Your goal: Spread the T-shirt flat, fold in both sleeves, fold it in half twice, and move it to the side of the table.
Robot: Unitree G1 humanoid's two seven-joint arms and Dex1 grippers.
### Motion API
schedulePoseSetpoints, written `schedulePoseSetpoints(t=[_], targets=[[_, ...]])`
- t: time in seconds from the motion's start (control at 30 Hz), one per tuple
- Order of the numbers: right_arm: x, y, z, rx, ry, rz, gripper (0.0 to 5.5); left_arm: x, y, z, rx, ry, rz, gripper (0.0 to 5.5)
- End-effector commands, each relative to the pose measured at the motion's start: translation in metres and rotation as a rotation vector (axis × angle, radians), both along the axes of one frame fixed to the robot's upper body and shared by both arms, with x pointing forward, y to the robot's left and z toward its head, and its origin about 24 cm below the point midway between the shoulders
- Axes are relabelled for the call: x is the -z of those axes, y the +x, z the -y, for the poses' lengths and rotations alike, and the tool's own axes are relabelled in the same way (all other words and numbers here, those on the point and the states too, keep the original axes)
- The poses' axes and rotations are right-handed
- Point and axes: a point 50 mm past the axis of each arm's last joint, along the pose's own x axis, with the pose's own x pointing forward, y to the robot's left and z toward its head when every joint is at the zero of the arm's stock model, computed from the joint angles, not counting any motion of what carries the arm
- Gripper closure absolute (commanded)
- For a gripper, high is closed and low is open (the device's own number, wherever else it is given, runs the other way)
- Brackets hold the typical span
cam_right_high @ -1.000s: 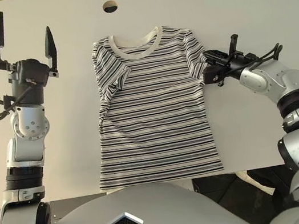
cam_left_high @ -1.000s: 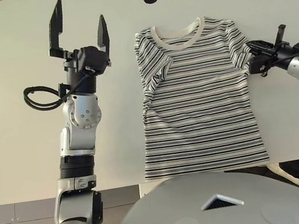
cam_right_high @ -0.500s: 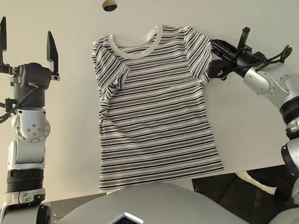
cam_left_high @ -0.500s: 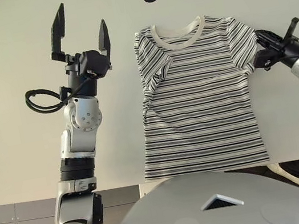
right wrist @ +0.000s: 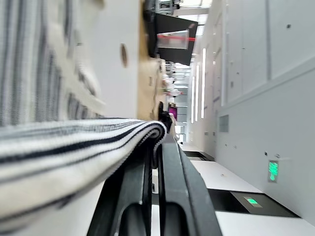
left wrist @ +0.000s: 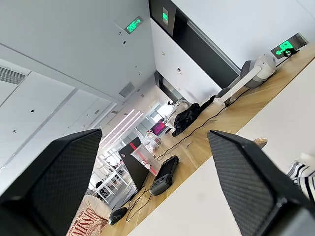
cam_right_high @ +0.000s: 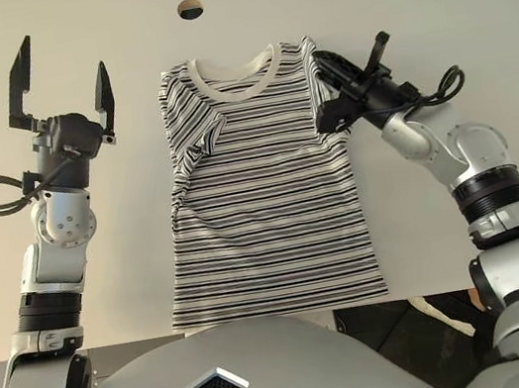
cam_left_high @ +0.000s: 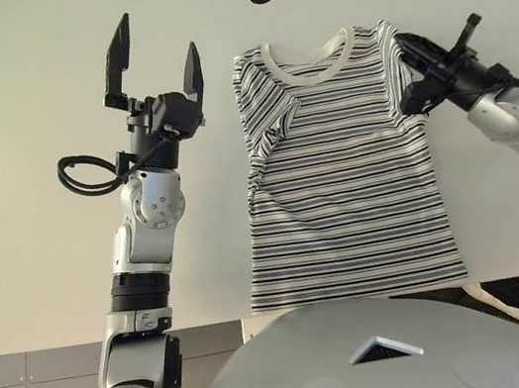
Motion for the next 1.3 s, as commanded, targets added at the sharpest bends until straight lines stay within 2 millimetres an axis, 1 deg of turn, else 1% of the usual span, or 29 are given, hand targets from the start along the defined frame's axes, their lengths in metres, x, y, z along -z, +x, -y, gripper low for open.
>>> schedulePoseSetpoints(t=[0.03, 0.1, 0.2, 0.3, 0.4, 0.5, 0.57, 0.63, 0.7, 0.73, 0.77, 0.8, 0.87, 0.9, 0.93, 1.0, 1.07, 1.13, 1.17, 1.27, 1.3], targets=[[0.010, 0.002, -0.011, -0.036, -0.039, -0.030, 5.37, 0.005, -0.001, 0.002, 0.017, 0.018, -0.030, 1.50], [0.016, 0.002, -0.012, -0.042, -0.076, -0.045, 5.37, 0.006, -0.002, 0.003, 0.026, 0.026, -0.036, 1.50], [0.023, -0.003, -0.017, -0.075, -0.104, -0.083, 4.87, 0.007, -0.003, 0.004, 0.030, 0.032, -0.042, 1.50], [0.024, -0.009, -0.022, -0.115, -0.105, -0.108, 4.40, 0.006, -0.003, 0.004, 0.034, 0.035, -0.043, 1.50], [0.017, -0.010, -0.023, -0.120, -0.081, -0.099, 3.85, 0.005, -0.003, 0.001, 0.033, 0.042, -0.043, 1.50], [0.004, -0.012, -0.016, -0.101, -0.036, -0.063, 3.33, 0.004, -0.005, -0.004, 0.035, 0.067, -0.047, 1.50], [-0.008, -0.020, -0.007, -0.087, 0.007, -0.048, 2.94, 0.003, -0.011, -0.011, 0.074, 0.122, -0.054, 1.50], [-0.023, -0.038, 0.011, -0.060, 0.067, -0.070, 2.60, 0.006, -0.026, -0.021, 0.163, 0.235, -0.116, 1.50], [-0.040, -0.068, 0.033, -0.023, 0.142, -0.133, 2.13, 0.014, -0.052, -0.030, 0.315, 0.381, -0.243, 1.50], [-0.047, -0.077, 0.038, -0.011, 0.162, -0.157, 1.99, 0.017, -0.061, -0.033, 0.368, 0.421, -0.289, 1.50], [-0.052, -0.089, 0.049, 0.027, 0.173, -0.186, 1.74, 0.022, -0.076, -0.034, 0.457, 0.483, -0.361, 1.50], [-0.052, -0.102, 0.063, 0.082, 0.136, -0.228, 1.74, 0.028, -0.091, -0.036, 0.549, 0.539, -0.449, 1.50], [-0.049, -0.122, 0.083, 0.176, 0.046, -0.313, 1.74, 0.035, -0.111, -0.042, 0.670, 0.620, -0.586, 1.50], [-0.039, -0.136, 0.093, 0.210, -0.074, -0.414, 1.74, 0.038, -0.119, -0.048, 0.710, 0.668, -0.661, 1.50], [-0.031, -0.149, 0.099, 0.227, -0.161, -0.503, 1.74, 0.039, -0.124, -0.052, 0.739, 0.704, -0.717, 1.50], [-0.008, -0.177, 0.097, 0.158, -0.315, -0.727, 1.74, 0.040, -0.132, -0.051, 0.822, 0.751, -0.788, 1.50], [0.002, -0.189, 0.082, 0.026, -0.375, -0.825, 1.74, 0.042, -0.133, -0.039, 0.908, 0.771, -0.798, 1.50], [0.000, -0.188, 0.067, -0.090, -0.419, -0.842, 1.74, 0.045, -0.133, -0.028, 0.991, 0.791, -0.796, 1.50], [-0.002, -0.187, 0.062, -0.131, -0.440, -0.847, 1.74, 0.046, -0.132, -0.024, 1.019, 0.793, -0.796, 1.50], [-0.004, -0.190, 0.051, -0.234, -0.476, -0.896, 1.74, 0.046, -0.133, -0.018, 1.071, 0.793, -0.798, 1.50], [-0.006, -0.191, 0.047, -0.264, -0.472, -0.908, 1.74, 0.046, -0.136, -0.016, 1.095, 0.783, -0.805, 1.50]])
